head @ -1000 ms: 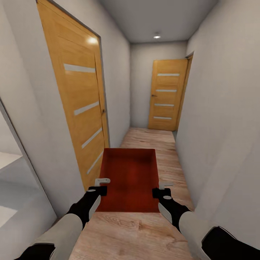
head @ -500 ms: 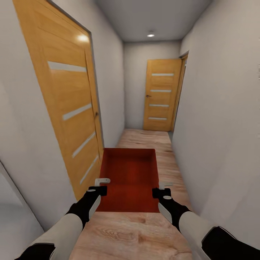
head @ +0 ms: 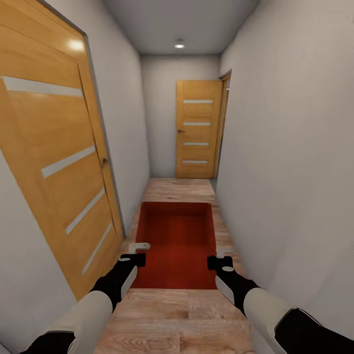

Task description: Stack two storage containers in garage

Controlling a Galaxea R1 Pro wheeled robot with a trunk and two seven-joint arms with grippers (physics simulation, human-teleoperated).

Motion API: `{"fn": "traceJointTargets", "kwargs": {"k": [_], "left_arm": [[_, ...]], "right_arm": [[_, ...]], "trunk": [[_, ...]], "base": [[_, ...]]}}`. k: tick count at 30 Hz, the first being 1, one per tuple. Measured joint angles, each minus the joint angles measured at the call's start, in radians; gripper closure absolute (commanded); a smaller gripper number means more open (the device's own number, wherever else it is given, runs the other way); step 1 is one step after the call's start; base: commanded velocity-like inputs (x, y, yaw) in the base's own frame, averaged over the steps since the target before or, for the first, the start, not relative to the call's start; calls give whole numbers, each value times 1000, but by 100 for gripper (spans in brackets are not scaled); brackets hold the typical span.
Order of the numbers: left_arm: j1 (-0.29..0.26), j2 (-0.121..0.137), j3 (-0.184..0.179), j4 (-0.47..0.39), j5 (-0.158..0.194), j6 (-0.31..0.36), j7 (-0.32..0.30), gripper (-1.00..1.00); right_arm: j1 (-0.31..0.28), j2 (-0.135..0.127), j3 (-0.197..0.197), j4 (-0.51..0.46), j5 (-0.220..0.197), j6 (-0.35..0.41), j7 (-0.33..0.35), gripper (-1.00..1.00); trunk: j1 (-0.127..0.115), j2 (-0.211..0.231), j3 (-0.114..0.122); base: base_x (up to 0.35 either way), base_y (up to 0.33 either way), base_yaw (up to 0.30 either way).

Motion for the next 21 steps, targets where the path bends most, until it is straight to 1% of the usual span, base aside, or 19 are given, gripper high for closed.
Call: {"fn": "traceJointTargets", "kwargs": {"k": [11, 21], "left_arm": [[0, 0, 0, 0, 0, 0, 0, 100], [0, 0, 0, 0, 0, 0, 0, 100]], "right_arm": [[0, 0, 0, 0, 0, 0, 0, 100], [0, 0, 0, 0, 0, 0, 0, 100]], "trunk": [[0, 0, 0], [0, 0, 0]], "base": [[318, 97, -272], [318, 97, -18]]}}
